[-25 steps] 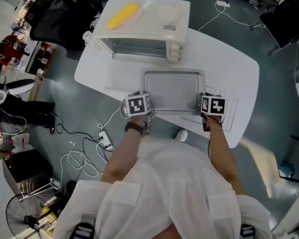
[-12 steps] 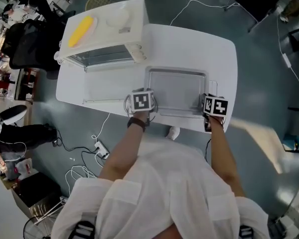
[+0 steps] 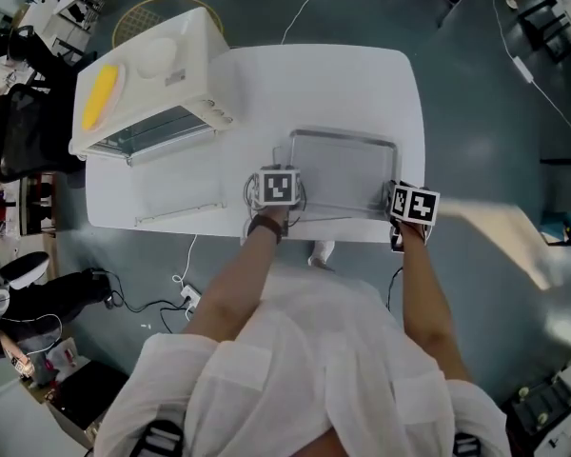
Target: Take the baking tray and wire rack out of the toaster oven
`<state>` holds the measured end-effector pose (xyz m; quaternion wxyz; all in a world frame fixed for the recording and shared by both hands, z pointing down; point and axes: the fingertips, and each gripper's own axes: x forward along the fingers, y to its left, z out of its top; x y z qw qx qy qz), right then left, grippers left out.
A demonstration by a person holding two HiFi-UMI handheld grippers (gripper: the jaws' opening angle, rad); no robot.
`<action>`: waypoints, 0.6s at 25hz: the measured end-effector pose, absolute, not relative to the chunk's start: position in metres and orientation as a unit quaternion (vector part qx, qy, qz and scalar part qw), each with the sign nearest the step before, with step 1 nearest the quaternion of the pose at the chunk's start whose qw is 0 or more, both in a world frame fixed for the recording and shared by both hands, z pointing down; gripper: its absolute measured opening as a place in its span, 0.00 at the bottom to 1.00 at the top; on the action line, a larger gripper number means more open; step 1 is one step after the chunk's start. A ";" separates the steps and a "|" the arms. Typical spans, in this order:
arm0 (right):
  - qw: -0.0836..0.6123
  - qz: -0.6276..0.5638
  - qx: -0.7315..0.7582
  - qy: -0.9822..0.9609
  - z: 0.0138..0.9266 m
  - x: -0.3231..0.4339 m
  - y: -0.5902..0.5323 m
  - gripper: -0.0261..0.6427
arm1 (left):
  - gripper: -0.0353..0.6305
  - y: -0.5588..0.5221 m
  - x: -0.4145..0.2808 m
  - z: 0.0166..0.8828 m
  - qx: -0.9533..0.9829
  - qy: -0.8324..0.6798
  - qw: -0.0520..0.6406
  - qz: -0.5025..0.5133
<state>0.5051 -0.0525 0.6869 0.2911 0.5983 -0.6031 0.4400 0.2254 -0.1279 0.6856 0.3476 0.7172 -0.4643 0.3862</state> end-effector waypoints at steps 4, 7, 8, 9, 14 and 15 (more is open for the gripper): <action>0.288 0.449 0.603 -0.594 0.700 0.518 -0.046 0.17 | 0.17 -0.130 0.239 0.701 0.717 -0.453 0.349 0.399; 0.285 0.456 0.601 -0.591 0.708 0.523 -0.046 0.17 | 0.17 -0.133 0.245 0.709 0.716 -0.448 0.353 0.403; 0.284 0.459 0.600 -0.590 0.711 0.523 -0.046 0.17 | 0.17 -0.135 0.245 0.710 0.715 -0.449 0.350 0.405; 0.284 0.461 0.599 -0.590 0.713 0.524 -0.046 0.17 | 0.17 -0.137 0.245 0.711 0.716 -0.449 0.348 0.407; 0.284 0.463 0.598 -0.589 0.721 0.526 -0.045 0.17 | 0.17 -0.132 0.250 0.721 0.711 -0.438 0.363 0.413; 0.285 0.463 0.598 -0.589 0.722 0.526 -0.045 0.17 | 0.17 -0.132 0.249 0.723 0.708 -0.441 0.365 0.414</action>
